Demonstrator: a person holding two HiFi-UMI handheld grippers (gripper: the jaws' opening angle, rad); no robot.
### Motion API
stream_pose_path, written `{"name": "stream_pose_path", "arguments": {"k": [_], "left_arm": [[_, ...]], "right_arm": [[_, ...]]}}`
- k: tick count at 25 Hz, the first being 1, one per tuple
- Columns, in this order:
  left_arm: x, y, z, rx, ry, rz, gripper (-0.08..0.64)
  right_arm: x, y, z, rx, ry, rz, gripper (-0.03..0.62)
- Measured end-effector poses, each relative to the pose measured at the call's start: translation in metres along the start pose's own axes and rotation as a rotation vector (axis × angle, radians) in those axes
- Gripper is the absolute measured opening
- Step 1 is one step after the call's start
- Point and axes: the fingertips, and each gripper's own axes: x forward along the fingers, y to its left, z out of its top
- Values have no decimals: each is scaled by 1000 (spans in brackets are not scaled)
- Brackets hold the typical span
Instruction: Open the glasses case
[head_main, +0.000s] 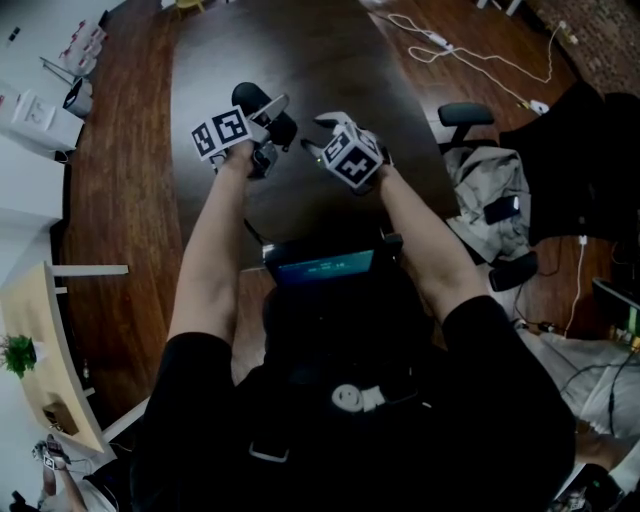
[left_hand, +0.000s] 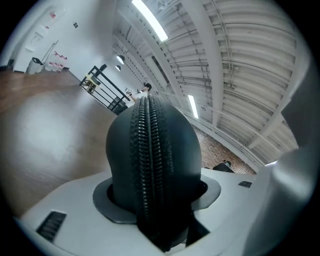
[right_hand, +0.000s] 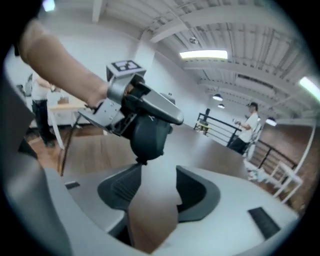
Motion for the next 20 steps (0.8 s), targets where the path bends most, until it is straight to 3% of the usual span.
{"name": "stream_pose_path", "arguments": {"k": [3, 6, 9, 15, 20], "left_arm": [[1, -1, 0, -8, 1, -15, 245], [11, -14, -8, 16, 29, -55, 253], [17, -23, -15, 49, 50, -73, 256], [25, -42, -31, 52, 102, -160, 276], [10, -51, -38, -1, 186, -272, 316]], "right_arm": [[-2, 16, 15, 76, -58, 143, 314], [-1, 18, 28, 121, -93, 167, 322], [3, 24, 29, 118, -70, 202, 371], [9, 16, 22, 28, -38, 123, 353], [-2, 28, 26, 78, -106, 224, 333]]}}
